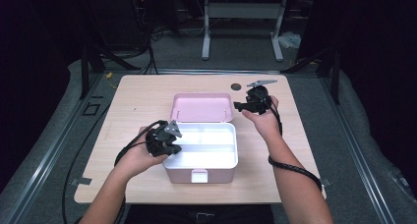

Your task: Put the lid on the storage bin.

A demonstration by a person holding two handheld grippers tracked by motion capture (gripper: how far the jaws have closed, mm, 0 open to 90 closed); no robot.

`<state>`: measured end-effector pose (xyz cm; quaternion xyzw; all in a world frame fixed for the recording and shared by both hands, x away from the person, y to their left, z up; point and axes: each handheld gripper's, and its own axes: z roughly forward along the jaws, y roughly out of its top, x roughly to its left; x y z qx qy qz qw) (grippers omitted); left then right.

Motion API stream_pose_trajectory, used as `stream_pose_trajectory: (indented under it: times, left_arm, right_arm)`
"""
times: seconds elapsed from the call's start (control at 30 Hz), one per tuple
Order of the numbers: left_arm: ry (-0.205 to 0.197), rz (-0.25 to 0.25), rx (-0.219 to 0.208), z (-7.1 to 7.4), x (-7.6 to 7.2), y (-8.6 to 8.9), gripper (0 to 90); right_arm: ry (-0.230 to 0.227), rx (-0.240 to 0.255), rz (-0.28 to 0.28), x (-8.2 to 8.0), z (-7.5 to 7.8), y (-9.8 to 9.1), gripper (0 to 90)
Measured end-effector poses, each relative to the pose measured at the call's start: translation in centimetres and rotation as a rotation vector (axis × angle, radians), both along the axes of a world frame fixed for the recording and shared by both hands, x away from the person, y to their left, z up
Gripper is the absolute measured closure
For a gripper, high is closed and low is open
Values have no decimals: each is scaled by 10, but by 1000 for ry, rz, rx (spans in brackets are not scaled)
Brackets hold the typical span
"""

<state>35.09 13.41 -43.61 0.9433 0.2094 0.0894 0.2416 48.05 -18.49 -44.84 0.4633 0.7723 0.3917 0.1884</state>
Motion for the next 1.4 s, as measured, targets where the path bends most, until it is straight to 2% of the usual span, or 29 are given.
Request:
stream_pose_trajectory:
  times: [0.13,0.33,0.47,0.73,0.87,1.03,1.17,1.23,1.4]
  left_arm:
    - [4,-3,2,0,0,0,900]
    - [3,-1,-6,0,0,1,900]
    - [6,-4,-12,0,0,2,900]
    - [2,-3,-12,-1,0,2,900]
    - [4,-4,-22,-1,0,3,900]
    - [-3,-1,-18,-1,0,3,900]
    - [-4,-4,-13,-1,-1,2,900]
    - [-6,-3,-12,-1,-1,2,900]
    - [0,-4,-22,-1,-1,3,900]
  right_arm:
    - [2,11,3,9,-1,7,406]
    - [14,-18,12,29,-4,22,462]
    - [41,-44,10,43,-11,31,525]
    - [99,-70,-14,63,-29,39,565]
    - [102,-63,-27,68,-32,40,593]
    - [111,-55,-44,72,-33,43,688]
    - [101,-53,-40,72,-32,46,774]
    - [98,-63,-46,72,-30,47,783]
    - [99,-44,-69,72,-25,47,809]
